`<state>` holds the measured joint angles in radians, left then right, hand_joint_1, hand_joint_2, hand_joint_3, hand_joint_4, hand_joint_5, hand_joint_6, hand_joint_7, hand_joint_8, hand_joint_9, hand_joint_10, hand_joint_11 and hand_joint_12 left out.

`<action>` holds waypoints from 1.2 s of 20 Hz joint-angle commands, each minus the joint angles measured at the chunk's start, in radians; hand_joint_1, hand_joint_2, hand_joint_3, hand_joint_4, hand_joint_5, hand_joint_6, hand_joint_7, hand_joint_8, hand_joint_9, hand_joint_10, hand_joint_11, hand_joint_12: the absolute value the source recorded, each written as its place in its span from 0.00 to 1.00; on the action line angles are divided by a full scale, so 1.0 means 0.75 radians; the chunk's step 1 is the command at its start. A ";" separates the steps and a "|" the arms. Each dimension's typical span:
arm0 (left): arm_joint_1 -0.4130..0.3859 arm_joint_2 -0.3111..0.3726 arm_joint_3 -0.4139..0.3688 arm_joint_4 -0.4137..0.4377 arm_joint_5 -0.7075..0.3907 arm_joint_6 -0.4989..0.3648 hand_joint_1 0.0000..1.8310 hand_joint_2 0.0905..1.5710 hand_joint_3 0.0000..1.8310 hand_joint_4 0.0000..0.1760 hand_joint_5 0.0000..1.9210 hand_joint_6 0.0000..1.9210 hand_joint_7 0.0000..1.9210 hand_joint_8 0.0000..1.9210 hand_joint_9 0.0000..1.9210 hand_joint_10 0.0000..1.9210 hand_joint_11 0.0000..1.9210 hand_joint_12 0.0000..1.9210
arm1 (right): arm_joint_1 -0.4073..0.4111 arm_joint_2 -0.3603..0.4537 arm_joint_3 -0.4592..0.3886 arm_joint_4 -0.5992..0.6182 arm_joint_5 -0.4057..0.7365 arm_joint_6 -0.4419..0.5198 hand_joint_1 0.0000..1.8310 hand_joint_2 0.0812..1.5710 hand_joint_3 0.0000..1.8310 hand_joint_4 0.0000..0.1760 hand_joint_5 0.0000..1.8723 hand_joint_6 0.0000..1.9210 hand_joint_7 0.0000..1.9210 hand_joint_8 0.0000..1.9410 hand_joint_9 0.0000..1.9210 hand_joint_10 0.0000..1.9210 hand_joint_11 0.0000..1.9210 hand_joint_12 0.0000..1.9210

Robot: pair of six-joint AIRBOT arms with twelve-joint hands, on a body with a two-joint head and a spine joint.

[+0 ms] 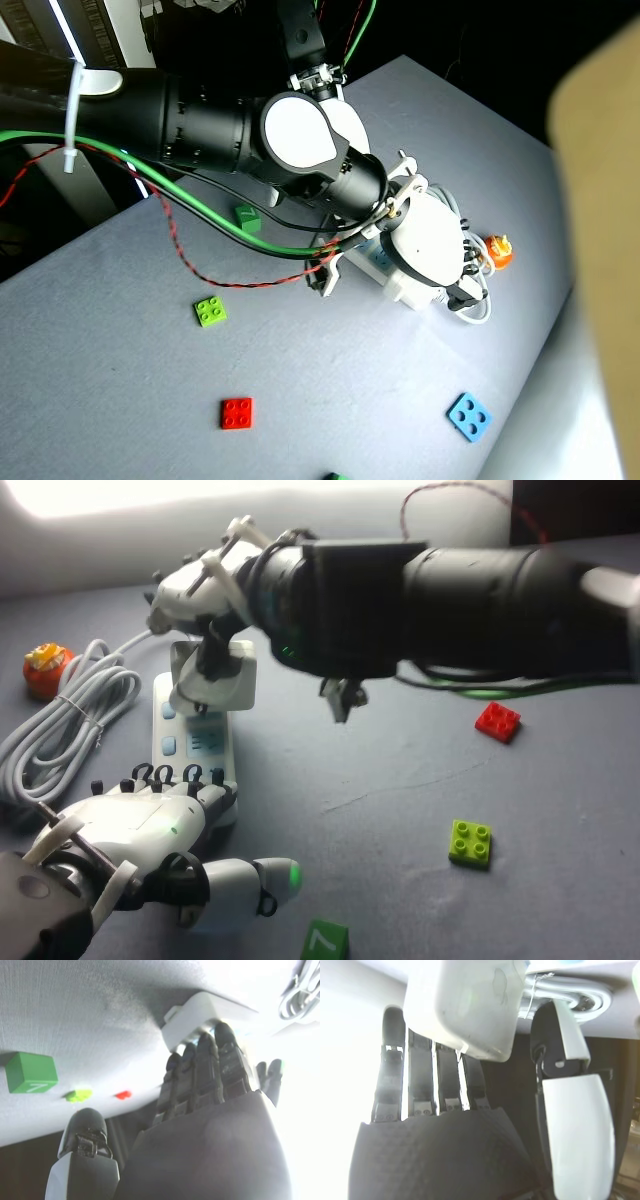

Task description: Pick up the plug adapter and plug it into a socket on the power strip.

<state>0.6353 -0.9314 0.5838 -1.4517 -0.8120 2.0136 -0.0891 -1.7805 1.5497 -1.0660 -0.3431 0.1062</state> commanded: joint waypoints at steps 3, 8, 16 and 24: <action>-0.017 0.005 -0.001 0.031 0.012 -0.007 0.00 0.73 0.00 0.00 0.05 0.00 0.08 0.00 0.07 0.00 0.00 0.12 | 0.053 0.112 -0.139 -0.073 0.040 -0.002 0.37 0.66 0.00 0.00 0.15 0.00 0.18 0.00 0.18 0.00 0.00 0.48; -0.058 0.057 0.013 0.031 0.067 -0.003 0.00 0.73 0.00 0.00 0.06 0.00 0.08 0.00 0.07 0.00 0.00 0.10 | 0.094 0.361 -0.425 -0.200 0.014 0.049 0.38 0.66 0.00 0.00 0.13 0.00 0.16 0.00 0.15 0.00 0.00 0.38; -0.170 0.166 0.068 0.031 0.229 0.040 0.00 0.74 0.00 0.00 0.21 0.01 0.26 0.01 0.23 0.02 0.00 0.40 | 0.088 0.790 -0.840 -0.202 0.005 -0.008 0.40 0.64 0.00 0.00 0.25 0.01 0.29 0.01 0.27 0.02 0.00 0.53; -0.334 0.256 0.109 0.031 0.351 0.120 0.03 0.78 0.00 0.00 0.01 1.00 0.01 1.00 0.02 1.00 0.05 1.00 | 0.063 0.989 -0.975 -0.198 -0.002 -0.014 0.40 0.54 0.00 0.00 0.04 0.99 0.07 1.00 0.18 1.00 0.23 1.00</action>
<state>0.3939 -0.7498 0.6628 -1.4685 -0.5198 2.0991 -0.0483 -1.0416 0.8230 -1.1858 -0.3798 0.0994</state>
